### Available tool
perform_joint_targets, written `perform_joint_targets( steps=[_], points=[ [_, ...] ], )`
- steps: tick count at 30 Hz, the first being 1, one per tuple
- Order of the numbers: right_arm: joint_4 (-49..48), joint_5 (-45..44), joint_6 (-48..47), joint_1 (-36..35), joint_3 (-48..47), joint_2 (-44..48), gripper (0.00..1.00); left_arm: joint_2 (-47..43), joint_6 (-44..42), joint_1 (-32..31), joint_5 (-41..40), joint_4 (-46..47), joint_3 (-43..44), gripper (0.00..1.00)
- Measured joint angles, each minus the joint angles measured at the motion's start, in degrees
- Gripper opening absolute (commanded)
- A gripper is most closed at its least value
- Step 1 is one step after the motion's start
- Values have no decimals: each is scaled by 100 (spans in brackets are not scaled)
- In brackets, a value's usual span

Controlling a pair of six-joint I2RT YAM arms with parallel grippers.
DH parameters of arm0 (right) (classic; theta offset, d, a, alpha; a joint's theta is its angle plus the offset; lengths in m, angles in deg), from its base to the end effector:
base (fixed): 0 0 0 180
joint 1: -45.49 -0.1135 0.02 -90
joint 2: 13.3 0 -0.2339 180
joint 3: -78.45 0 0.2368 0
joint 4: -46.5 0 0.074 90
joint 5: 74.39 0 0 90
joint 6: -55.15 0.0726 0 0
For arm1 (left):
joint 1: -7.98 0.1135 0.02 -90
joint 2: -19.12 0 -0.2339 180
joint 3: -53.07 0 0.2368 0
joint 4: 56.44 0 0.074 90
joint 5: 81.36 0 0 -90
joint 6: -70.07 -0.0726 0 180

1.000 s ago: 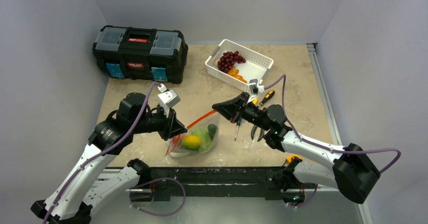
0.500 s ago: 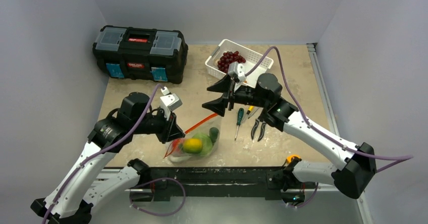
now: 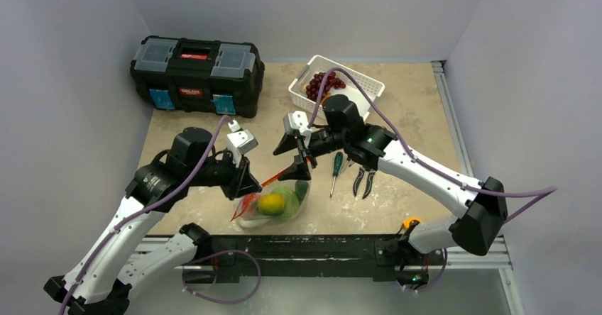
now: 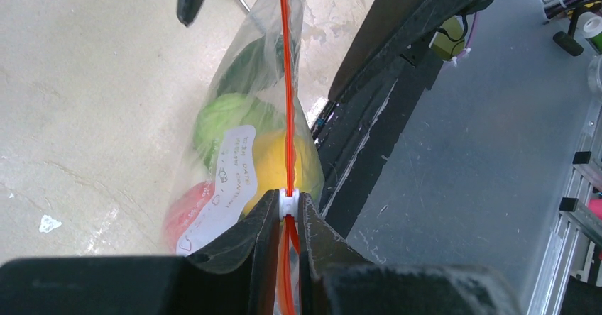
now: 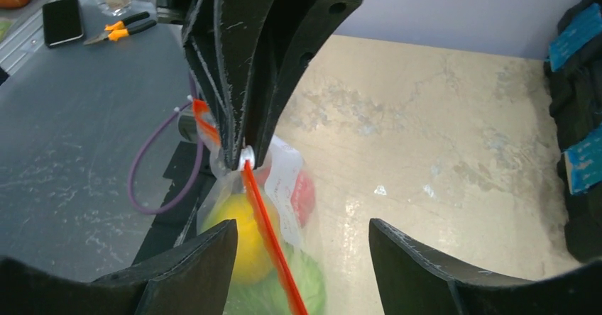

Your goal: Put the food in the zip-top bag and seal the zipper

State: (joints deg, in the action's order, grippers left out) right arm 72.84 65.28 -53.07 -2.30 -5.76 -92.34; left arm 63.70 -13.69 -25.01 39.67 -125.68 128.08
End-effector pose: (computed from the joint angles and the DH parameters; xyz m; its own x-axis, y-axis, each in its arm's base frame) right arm 0.1768 0.2773 0.3208 0.0687 -0.2254 -0.9718 -0.9849 -0.1708 -0.0301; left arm 0.1169 -0.1205 0.3122 -0.6099 0.2849 -0.7395 0.7416 0.5342 -0.4059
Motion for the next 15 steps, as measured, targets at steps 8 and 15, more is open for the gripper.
perform_joint_targets(
  steps=[8, 15],
  points=[
    [402, 151, -328, -177, -273, -201, 54, 66, -15, 0, -31, 33, 103, 0],
    [468, 142, -387, -409, -387, -529, 29, 164, -111, 0, -59, 59, 162, 0]
  ],
)
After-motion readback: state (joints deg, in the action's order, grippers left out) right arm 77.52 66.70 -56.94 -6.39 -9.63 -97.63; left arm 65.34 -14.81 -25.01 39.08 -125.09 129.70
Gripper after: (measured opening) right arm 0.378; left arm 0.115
